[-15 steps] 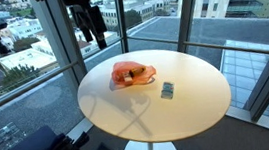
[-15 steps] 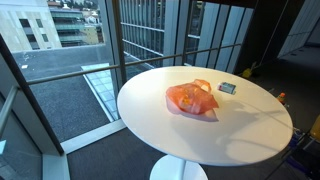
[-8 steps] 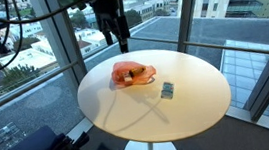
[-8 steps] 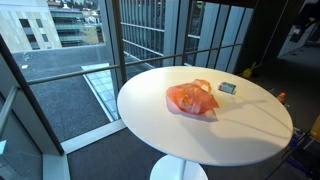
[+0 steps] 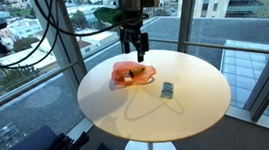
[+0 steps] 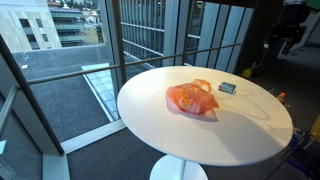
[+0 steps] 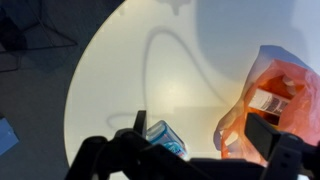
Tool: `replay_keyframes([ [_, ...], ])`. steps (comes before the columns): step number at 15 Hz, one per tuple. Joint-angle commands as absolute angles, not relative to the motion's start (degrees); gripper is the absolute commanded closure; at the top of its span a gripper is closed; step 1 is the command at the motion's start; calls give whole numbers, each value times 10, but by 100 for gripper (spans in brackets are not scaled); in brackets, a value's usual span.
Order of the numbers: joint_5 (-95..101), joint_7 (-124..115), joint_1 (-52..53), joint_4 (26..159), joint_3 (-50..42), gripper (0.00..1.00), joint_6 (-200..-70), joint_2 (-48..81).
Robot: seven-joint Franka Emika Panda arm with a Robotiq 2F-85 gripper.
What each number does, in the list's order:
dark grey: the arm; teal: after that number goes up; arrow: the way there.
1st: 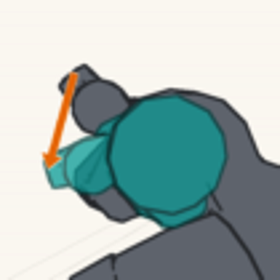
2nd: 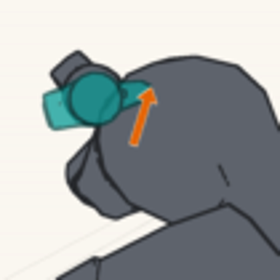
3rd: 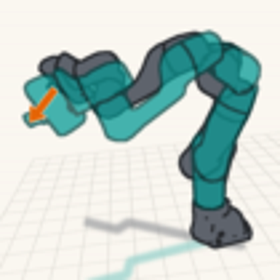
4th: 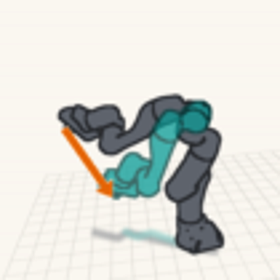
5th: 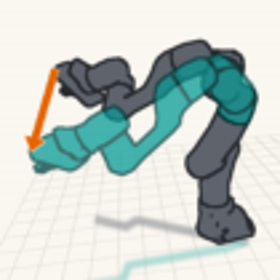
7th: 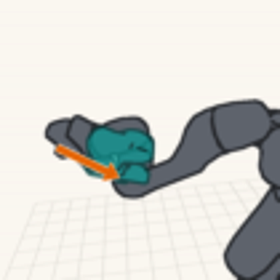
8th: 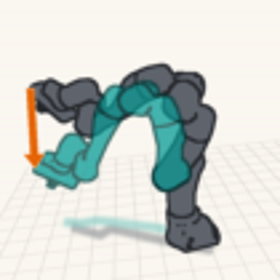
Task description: Put the blue and and white container in the plastic bag.
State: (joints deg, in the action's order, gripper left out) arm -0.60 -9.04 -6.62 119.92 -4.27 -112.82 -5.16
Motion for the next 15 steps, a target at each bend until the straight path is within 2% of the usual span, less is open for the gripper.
replay_keyframes([
  [1,-8,-90,-63,1188,-48,0,-1126,-37],
  [6,-9,-90,-62,1184,-48,0,-1126,-27],
  [15,-11,-1,-69,1171,-61,0,-1221,39],
])
